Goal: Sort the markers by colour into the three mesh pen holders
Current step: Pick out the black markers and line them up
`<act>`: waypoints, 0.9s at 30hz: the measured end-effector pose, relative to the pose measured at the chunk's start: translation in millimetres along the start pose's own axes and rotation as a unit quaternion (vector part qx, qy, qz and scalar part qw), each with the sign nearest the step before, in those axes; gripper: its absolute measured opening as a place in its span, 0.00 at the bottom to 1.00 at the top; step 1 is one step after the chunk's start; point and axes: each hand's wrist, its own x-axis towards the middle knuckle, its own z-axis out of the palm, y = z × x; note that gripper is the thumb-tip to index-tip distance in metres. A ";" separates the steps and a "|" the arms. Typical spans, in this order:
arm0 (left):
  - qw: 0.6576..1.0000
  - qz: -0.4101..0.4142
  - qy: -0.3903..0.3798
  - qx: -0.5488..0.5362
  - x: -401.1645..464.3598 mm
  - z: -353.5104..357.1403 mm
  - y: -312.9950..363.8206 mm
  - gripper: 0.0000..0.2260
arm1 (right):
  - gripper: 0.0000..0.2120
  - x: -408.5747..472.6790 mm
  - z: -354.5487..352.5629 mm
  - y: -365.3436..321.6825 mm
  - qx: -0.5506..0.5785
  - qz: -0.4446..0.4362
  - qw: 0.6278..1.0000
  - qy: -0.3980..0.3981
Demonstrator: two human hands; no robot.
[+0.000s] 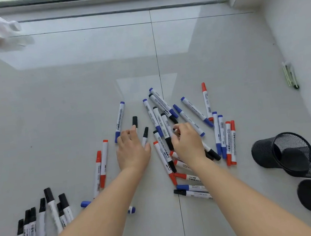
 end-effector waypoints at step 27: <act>0.974 -0.043 -0.074 -0.212 0.6 -22.4 17.8 0.07 | 0.13 17.3 -21.3 2.9 0.152 0.068 0.985 0.045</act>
